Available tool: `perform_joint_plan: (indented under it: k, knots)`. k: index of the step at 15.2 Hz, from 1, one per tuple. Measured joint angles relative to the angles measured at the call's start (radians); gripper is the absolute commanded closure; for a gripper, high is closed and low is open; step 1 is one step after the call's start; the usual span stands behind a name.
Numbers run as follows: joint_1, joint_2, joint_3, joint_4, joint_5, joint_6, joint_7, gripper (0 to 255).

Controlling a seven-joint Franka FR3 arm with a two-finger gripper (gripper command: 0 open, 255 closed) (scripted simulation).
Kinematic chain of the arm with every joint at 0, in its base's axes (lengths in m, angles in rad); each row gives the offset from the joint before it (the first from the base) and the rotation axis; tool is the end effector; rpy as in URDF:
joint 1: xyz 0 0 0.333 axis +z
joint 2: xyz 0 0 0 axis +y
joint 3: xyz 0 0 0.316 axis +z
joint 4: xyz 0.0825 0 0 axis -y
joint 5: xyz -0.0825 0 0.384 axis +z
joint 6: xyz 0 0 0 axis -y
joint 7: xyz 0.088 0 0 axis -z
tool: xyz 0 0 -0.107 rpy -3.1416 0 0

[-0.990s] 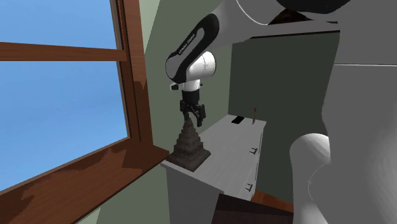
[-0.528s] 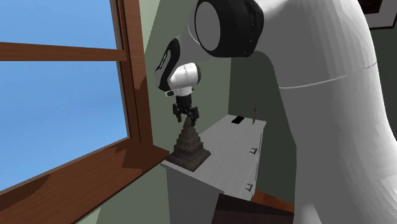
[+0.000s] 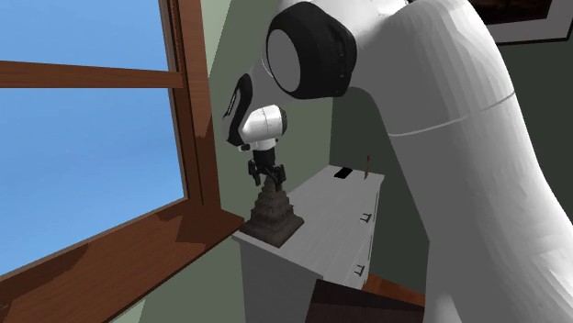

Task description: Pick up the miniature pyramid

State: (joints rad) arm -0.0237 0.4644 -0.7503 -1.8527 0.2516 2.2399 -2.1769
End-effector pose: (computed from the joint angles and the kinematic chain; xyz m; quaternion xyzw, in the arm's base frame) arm 0.4850 -0.4130 0.3352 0.7905 0.6093 -0.0507 0.0359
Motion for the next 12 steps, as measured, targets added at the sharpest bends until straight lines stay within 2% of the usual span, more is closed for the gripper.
perform_joint_plan:
  k: [1, 2, 12]
  knots:
    - [-0.001, 0.003, 0.002, -0.001, 0.002, 0.003, 0.0, 0]
    - [-0.002, 0.005, 0.003, -0.002, 0.004, 0.006, -0.001, 255]
    - [-0.003, 0.005, 0.004, -0.002, 0.006, 0.007, -0.003, 255]
